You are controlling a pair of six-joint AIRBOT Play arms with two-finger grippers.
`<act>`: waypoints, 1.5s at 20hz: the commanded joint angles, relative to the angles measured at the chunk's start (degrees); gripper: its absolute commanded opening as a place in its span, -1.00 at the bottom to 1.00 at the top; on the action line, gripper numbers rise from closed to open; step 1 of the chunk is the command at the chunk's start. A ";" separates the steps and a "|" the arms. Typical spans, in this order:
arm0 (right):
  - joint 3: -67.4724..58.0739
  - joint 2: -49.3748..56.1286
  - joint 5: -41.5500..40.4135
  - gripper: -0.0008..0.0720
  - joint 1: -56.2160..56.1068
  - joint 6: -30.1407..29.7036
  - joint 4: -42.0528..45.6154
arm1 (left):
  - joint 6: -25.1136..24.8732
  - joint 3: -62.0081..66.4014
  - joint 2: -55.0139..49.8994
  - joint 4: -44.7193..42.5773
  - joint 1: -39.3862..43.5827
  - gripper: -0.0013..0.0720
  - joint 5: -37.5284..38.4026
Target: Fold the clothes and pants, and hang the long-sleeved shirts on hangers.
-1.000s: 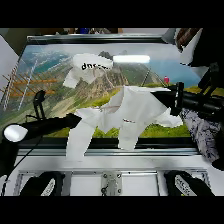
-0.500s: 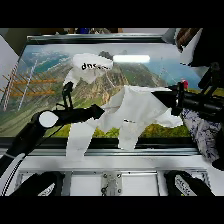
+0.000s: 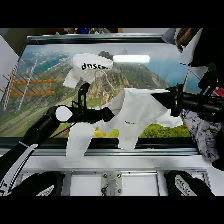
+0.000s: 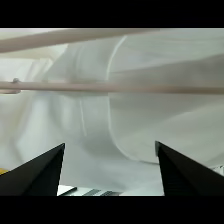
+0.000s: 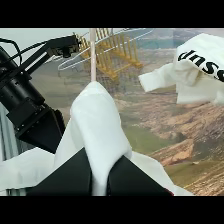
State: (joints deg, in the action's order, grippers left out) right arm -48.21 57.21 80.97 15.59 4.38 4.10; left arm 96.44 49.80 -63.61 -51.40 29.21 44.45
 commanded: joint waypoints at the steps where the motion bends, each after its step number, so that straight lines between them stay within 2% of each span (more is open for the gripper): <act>1: -0.04 -0.07 0.04 -0.92 0.02 0.20 0.28 | 0.15 -0.66 -0.33 0.02 1.36 0.70 -4.35; 11: -0.04 -0.92 0.46 -0.92 -0.04 0.22 0.24 | 0.50 -0.63 -3.93 0.15 2.60 0.70 -4.55; 12: -0.04 -1.16 0.44 -0.92 -0.04 0.22 0.26 | 0.61 -0.66 -3.91 -0.04 2.67 0.50 -4.57; 13: -0.04 -1.38 0.44 -0.92 0.00 0.22 0.20 | 0.55 -0.66 -3.89 -0.11 2.58 -0.13 -4.50; 14: -0.04 -1.75 0.46 -0.92 0.02 0.68 0.24 | 0.55 -0.66 -3.89 -0.11 2.14 -0.52 -4.17; 15: -0.04 -2.21 0.44 -0.92 0.02 1.99 0.22 | 0.55 -0.66 -3.89 -0.09 1.64 -0.79 -3.76; 16: -0.04 -2.80 0.42 -0.92 0.04 2.84 0.22 | 0.48 -0.66 -3.76 -0.11 0.83 -0.91 -3.06; 23: -0.04 -7.28 0.17 -0.92 0.02 6.95 0.17 | 1.53 -0.66 0.35 -6.21 -6.16 -0.91 3.32; 25: -0.04 -8.02 -1.31 -0.92 0.02 9.75 -1.68 | 1.51 -0.68 1.01 -6.32 -7.82 -0.91 5.35; 30: -0.04 -9.05 -3.56 -0.92 -0.02 11.45 -7.43 | 3.50 -0.68 1.09 -10.08 -7.85 -0.91 7.69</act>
State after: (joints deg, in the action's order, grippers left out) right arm -48.21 48.80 78.96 15.59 14.04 0.12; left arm 98.87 49.17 -62.76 -59.35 21.76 50.46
